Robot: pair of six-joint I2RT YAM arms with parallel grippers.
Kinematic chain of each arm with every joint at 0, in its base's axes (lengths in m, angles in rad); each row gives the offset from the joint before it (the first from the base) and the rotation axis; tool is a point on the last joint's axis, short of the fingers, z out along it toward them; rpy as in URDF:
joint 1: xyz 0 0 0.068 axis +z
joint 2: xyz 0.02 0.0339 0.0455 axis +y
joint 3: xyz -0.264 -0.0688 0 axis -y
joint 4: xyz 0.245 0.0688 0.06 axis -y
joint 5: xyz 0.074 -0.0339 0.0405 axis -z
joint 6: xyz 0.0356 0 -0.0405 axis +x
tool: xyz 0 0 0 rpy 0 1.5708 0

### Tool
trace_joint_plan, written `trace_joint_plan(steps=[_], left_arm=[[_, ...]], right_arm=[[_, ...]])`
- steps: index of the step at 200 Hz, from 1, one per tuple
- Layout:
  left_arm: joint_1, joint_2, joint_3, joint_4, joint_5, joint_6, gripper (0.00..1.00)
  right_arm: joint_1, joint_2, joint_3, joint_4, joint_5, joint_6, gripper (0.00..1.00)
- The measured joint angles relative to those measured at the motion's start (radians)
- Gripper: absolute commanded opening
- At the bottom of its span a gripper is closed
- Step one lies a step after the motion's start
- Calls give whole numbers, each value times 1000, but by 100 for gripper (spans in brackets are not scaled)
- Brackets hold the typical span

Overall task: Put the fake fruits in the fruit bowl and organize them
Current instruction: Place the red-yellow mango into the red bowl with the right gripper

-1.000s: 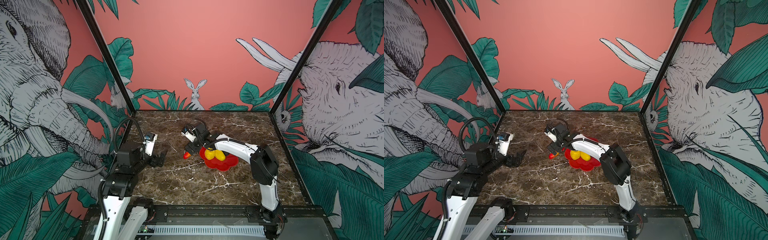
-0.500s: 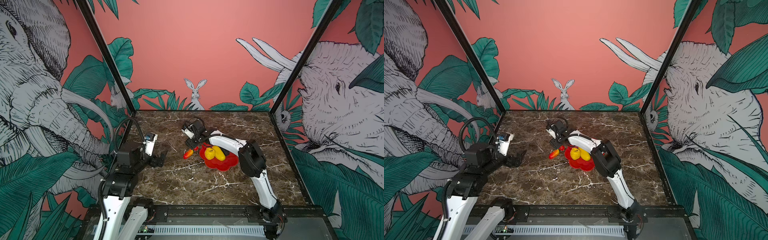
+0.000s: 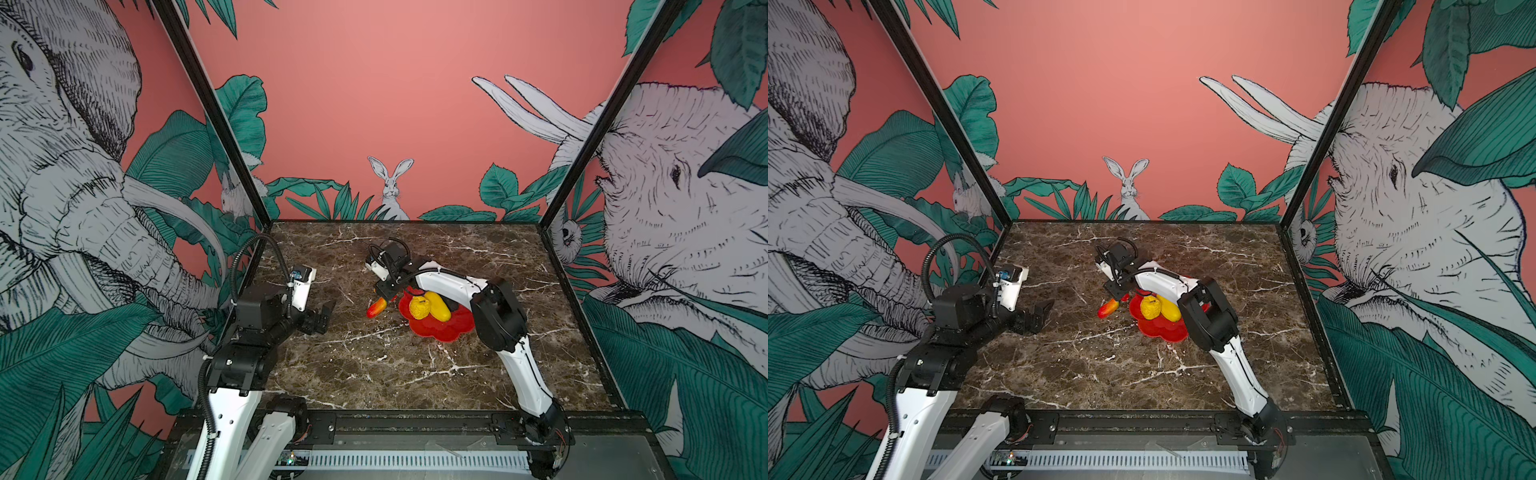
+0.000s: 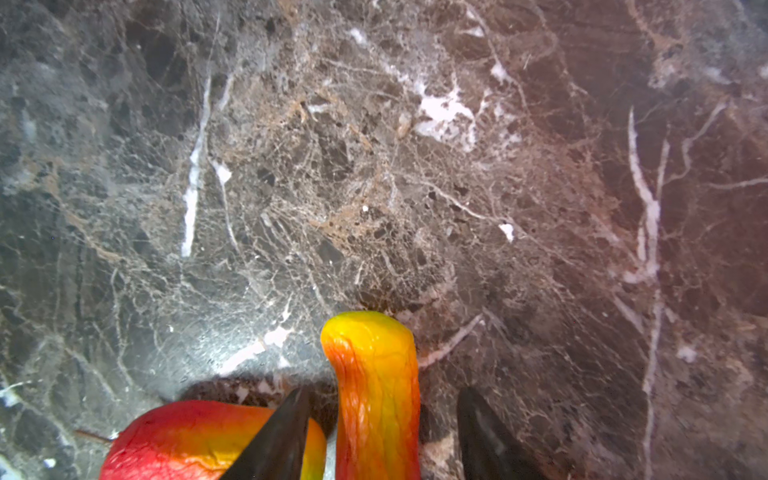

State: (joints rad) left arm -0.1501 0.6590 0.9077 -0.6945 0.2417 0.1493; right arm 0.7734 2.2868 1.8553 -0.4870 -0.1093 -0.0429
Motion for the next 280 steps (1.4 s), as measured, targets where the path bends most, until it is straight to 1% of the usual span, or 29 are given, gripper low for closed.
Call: trace_joint_plan(steps=[22,60,72,98,115,129,152,172,190,214,237,257,280], left_arm=[[0,0,0,0,0,0,100],[0,0,0,0,0,0,100],[0,0,0,0,-1,0,100],[0,0,0,0,-2,0,100],[0,0,0,0,-2,0,100],[0,1,0,0,-3,0,100],[0,1,0,0,-3,0,100],[0,1,0,0,-3,0,100],[0,1,0,0,-3,0,100],[0,1,0,0,-3,0,100],[0,-3,0,0,-3,0,100],[0,-9,-2,5,-2,0,100],[0,-10,-2,8,1,0,100]], right_arm=[[-3,19,11,-5,-3,3,54],[-4,50,31,-7,-6,10,33],[-4,50,31,-11,-7,13,28],[-4,37,29,-13,-8,11,24],[-4,-3,13,-13,-8,9,22],[-4,-66,-18,-14,-8,6,21],[-5,-224,-92,0,-5,4,21],[-18,-389,-193,30,6,10,20],[-45,-527,-310,55,38,27,20],[-104,-697,-523,74,96,82,20],[-166,-829,-726,47,148,142,19],[-204,-918,-840,18,187,204,16],[-236,-996,-916,11,213,282,16]])
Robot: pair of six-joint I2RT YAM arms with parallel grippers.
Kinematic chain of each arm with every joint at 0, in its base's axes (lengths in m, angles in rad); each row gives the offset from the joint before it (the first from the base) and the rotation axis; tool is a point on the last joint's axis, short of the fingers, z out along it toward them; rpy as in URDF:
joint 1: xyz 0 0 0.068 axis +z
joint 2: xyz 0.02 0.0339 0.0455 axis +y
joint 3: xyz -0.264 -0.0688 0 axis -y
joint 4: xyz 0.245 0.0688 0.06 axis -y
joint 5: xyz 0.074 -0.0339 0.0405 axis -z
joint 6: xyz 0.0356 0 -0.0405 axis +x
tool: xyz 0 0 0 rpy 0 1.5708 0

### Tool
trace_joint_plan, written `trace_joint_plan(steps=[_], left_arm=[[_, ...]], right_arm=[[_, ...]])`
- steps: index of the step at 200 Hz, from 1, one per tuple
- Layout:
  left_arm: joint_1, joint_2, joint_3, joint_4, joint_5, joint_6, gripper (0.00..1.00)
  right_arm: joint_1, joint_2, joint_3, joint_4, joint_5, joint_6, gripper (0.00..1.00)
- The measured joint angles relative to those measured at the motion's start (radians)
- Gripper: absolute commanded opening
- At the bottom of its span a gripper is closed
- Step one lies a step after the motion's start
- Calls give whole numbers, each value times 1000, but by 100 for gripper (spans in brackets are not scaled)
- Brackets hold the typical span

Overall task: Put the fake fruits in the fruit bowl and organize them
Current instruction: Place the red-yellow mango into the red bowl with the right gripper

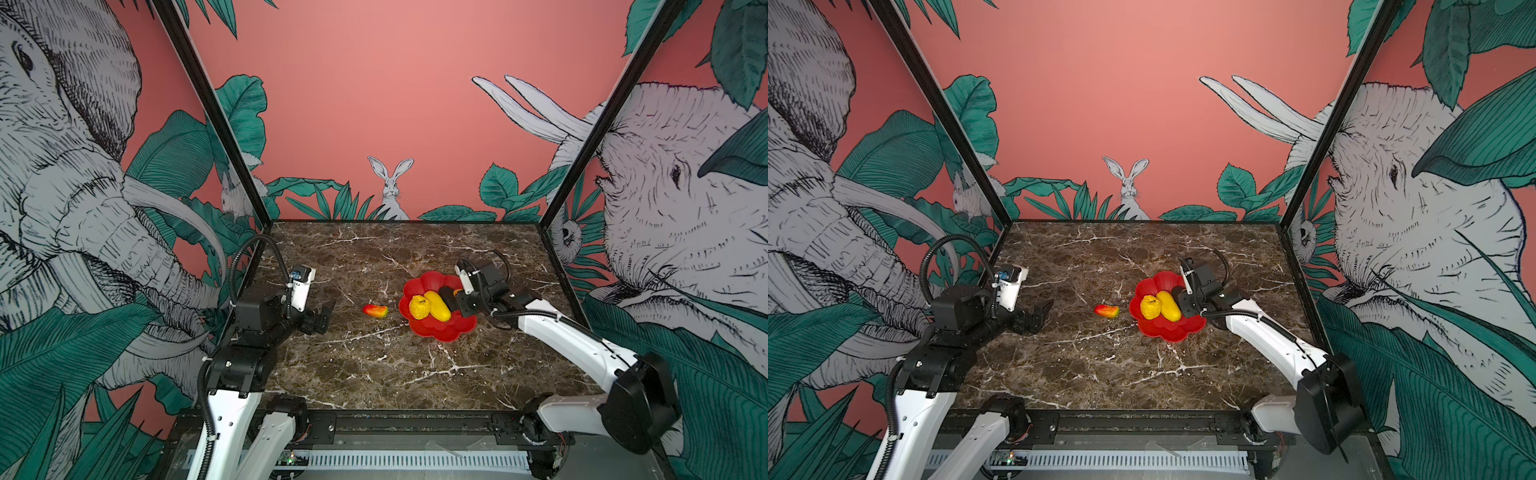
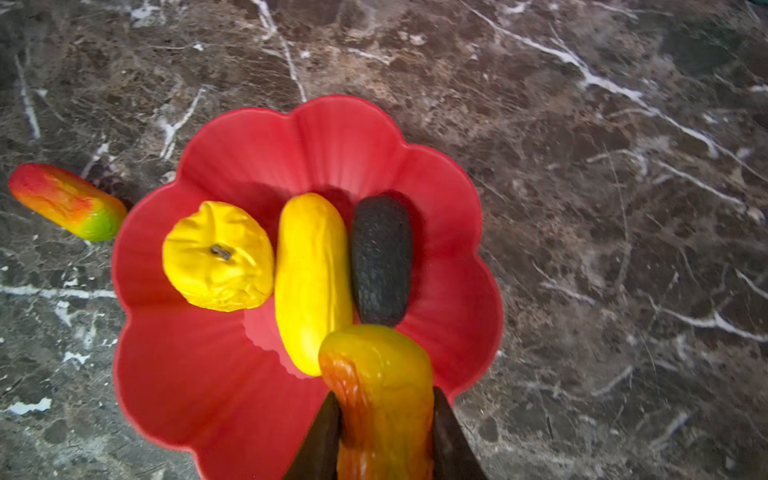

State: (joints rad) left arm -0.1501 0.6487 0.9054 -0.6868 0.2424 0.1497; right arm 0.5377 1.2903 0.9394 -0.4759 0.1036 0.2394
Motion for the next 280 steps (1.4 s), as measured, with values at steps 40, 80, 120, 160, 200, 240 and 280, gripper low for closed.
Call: trace_joint_plan(steps=[40,80,120,160,200,240,280], left_arm=[[0,0,-5,3,5,-1,100],[0,-2,-5,5,8,-4,100],[0,-7,-5,5,8,-4,100],[0,-7,-5,5,8,-4,100],[0,0,-5,5,7,-4,100],[0,3,-5,5,5,-4,100],[0,9,-5,5,4,-4,100]], right_arm=[[-61,15,-65,55,0,95,17],[-85,126,-69,149,-10,131,17],[-85,200,-69,222,-10,139,25],[-85,219,-69,250,2,148,36],[-85,220,-65,255,18,145,50],[-85,168,-31,206,40,106,66],[-64,38,53,162,-42,-8,100]])
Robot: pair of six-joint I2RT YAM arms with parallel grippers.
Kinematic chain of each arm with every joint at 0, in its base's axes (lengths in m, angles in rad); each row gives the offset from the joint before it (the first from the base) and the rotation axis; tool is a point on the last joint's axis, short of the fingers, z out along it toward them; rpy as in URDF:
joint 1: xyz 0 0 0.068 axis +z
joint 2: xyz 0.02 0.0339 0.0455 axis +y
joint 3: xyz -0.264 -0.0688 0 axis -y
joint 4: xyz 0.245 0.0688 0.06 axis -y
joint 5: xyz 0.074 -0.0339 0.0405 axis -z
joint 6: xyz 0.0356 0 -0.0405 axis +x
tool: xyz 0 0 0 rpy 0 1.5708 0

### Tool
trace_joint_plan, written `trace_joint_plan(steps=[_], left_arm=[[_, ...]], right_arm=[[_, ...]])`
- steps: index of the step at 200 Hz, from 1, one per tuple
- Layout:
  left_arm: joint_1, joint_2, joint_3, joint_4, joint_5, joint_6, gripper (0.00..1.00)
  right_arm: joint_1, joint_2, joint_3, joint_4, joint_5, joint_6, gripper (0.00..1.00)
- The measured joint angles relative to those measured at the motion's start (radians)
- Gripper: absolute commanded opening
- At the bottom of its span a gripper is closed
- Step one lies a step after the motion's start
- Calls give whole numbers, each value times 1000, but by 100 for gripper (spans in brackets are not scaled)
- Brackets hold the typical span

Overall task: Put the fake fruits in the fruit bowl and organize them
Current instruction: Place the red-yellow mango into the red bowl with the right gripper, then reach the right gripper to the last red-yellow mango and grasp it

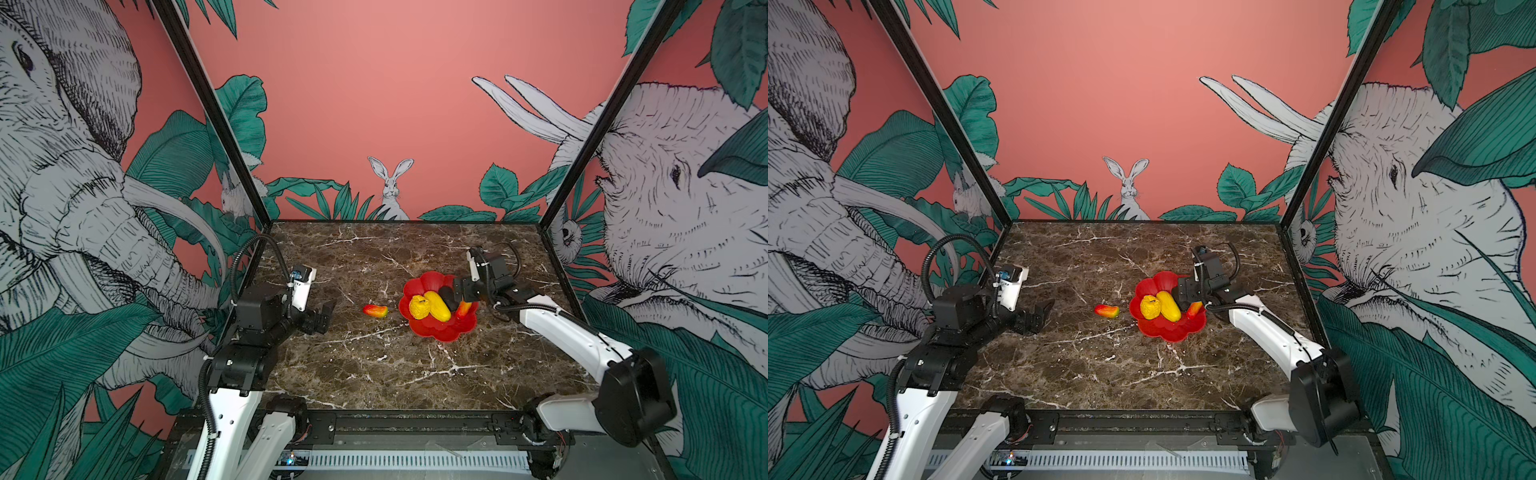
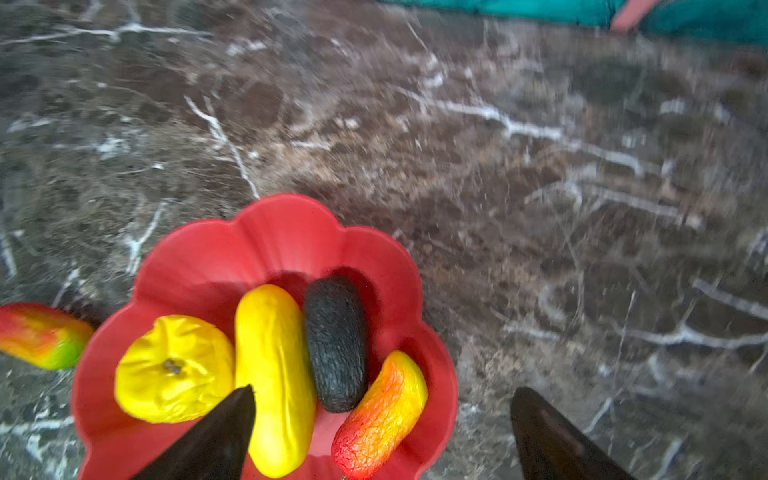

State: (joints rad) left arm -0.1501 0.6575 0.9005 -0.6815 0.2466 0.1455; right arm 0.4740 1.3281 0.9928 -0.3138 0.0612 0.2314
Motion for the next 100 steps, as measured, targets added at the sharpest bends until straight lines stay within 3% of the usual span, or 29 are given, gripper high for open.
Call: trace_joint_plan(steps=[44,100], left_arm=[[0,4,0,0,0,0,100],[0,4,0,-1,-1,0,100]], right_arm=[[209,57,132,17,-138,-208,99],[333,469,418,2,-280,-397,100]])
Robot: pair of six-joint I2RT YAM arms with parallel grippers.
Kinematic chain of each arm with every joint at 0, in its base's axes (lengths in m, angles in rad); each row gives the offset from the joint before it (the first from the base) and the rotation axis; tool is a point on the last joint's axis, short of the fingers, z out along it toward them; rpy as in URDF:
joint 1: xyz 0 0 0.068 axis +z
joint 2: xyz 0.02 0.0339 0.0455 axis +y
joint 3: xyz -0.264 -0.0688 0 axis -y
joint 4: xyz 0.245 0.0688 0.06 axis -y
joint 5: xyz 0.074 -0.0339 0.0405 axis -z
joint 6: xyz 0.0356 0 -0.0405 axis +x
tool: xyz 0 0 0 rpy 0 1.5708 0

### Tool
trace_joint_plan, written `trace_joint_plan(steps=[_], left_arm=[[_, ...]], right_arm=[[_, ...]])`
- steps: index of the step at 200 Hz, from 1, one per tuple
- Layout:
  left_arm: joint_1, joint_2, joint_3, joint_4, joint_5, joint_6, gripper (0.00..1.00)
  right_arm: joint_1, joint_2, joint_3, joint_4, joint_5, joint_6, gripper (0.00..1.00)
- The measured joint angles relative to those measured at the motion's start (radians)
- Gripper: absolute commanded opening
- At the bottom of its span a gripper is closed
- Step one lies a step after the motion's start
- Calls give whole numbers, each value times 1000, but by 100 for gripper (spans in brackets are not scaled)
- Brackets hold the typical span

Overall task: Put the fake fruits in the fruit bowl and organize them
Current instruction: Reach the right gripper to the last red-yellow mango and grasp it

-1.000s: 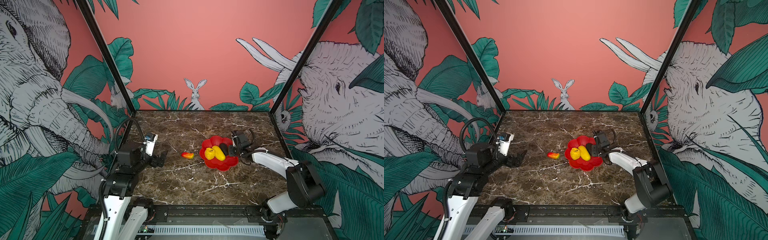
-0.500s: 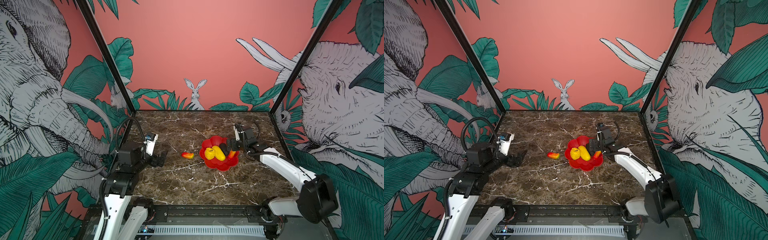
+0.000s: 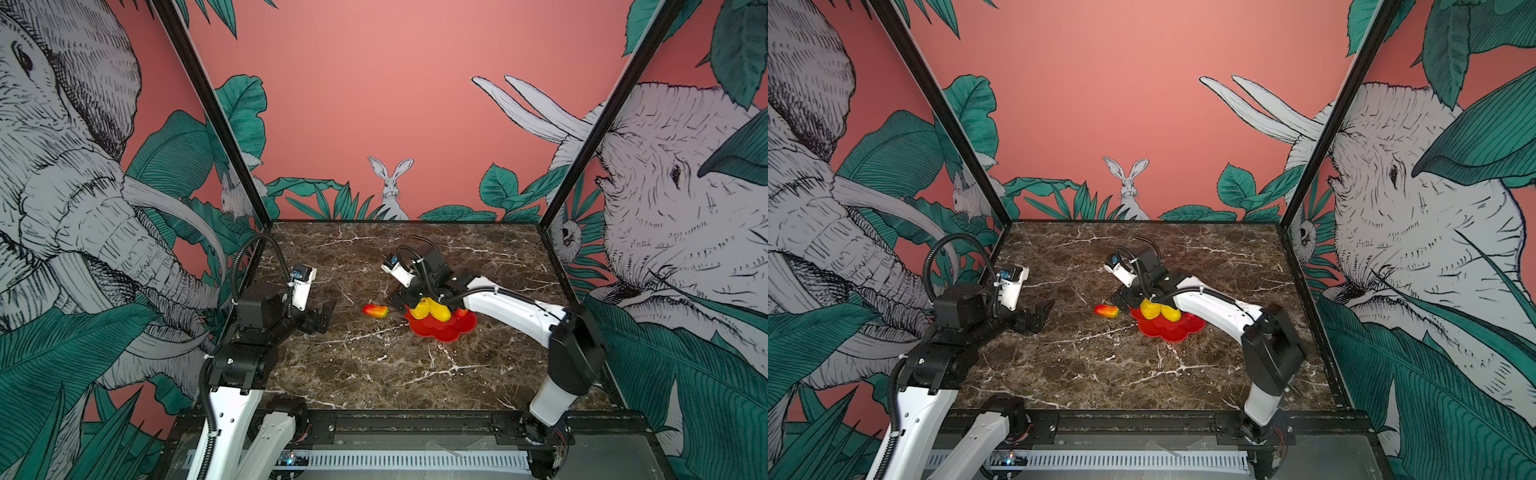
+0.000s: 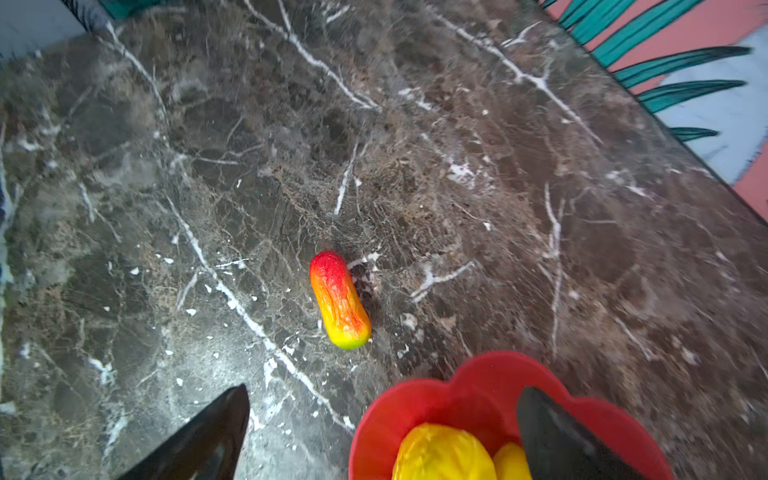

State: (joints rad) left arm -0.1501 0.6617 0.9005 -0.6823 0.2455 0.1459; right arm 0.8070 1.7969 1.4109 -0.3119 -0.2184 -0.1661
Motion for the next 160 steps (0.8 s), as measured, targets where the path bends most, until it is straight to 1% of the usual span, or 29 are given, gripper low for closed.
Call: trace_joint_plan(steps=[29,52,74,103,119,136,160], left_arm=[[0,-2,0,0,-3,0,100],[0,-2,0,0,-3,0,100],[0,-2,0,0,-3,0,100],[0,-2,0,0,-3,0,100],[0,-2,0,0,-3,0,100],[0,-2,0,0,-3,0,100],[0,-2,0,0,-3,0,100]], right_arm=[[44,162,139,-37,-22,-49,99],[64,266,234,-84,-32,-74,93],[66,344,295,-126,-29,-87,84],[63,391,312,-164,-20,-88,75],[63,398,312,-176,-12,-85,68],[63,401,312,-176,-3,-85,62],[63,414,323,-178,2,-79,58]])
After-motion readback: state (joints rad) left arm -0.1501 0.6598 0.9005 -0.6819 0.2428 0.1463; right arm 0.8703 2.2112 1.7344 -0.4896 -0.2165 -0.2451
